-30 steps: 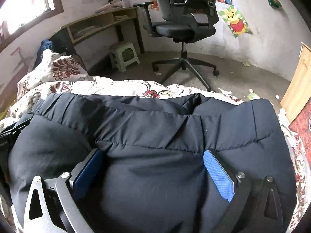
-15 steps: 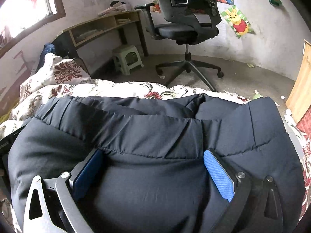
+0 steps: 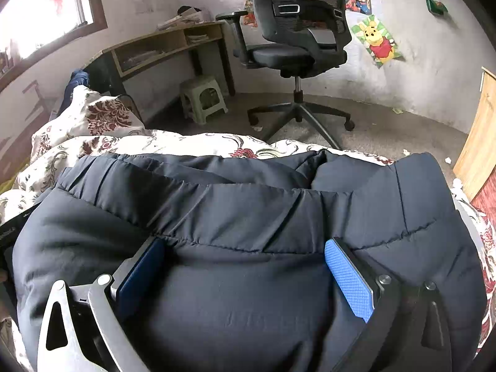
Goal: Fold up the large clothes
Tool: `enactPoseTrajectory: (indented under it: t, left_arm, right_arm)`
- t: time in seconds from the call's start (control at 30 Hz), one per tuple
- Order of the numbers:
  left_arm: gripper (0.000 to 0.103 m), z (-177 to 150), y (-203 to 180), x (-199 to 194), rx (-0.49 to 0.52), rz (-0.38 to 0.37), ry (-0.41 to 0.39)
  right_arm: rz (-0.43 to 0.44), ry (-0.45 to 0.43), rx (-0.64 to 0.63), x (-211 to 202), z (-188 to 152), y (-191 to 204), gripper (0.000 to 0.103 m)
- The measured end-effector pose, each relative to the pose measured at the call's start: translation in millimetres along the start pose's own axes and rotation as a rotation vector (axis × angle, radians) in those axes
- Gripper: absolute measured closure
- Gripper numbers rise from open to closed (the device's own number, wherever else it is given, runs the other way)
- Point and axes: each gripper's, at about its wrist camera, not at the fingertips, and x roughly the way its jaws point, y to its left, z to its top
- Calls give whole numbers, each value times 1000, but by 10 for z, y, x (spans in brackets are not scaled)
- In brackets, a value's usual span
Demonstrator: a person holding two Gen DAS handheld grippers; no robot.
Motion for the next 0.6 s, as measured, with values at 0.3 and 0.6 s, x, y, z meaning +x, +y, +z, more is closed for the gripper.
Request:
enactPoseTrajectory:
  t: [0.3, 0.6]
  left_arm:
    - [1, -58, -4, -228, 22, 66, -47]
    - [1, -101, 466, -703, 101, -25, -38]
  right_arm:
    - [-30, -59, 8, -232, -92, 6, 0]
    - [-118, -135, -82, -821, -109, -247, 0]
